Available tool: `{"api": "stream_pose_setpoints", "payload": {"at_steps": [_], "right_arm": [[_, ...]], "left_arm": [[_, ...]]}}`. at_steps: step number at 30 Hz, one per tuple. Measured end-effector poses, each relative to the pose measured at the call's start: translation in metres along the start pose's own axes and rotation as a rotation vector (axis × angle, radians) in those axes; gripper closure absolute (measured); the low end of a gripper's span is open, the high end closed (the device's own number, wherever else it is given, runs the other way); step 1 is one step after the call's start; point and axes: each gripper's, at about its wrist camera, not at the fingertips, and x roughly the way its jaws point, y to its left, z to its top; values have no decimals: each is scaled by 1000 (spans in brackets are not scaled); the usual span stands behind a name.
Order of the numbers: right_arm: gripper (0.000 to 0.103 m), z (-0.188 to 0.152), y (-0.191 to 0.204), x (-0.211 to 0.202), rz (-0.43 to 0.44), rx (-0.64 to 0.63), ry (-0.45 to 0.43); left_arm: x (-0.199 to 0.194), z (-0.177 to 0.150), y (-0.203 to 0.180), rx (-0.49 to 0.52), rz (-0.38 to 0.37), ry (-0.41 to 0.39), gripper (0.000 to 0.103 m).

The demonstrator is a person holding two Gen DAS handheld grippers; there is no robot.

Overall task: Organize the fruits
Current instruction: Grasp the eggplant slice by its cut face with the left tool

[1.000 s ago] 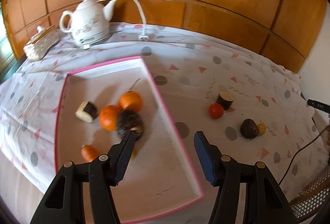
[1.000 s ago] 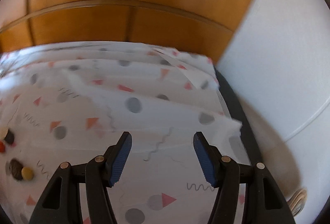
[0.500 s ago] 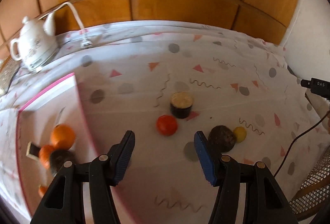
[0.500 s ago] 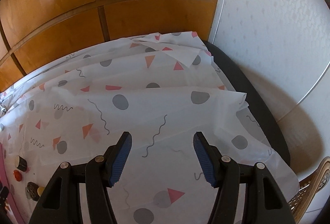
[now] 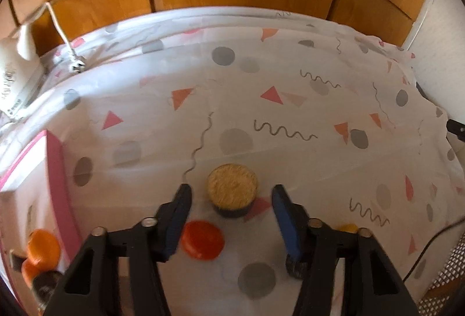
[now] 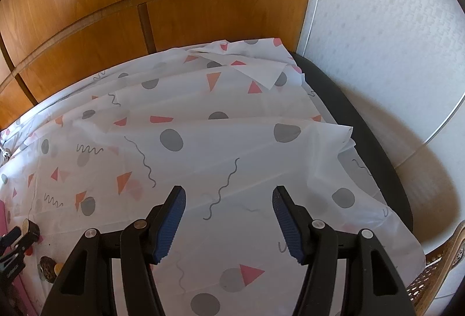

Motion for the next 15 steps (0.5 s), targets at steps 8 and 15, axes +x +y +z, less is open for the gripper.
{"api": "stream_pose_setpoints", "payload": {"at_steps": [8, 15], "right_arm": [[40, 0, 6, 5, 28, -32, 22], [40, -6, 33, 6, 100, -153, 42]], "left_arm": [[-10, -8, 6, -30, -35, -26, 67], [-52, -27, 19, -88, -64, -103, 67]]}}
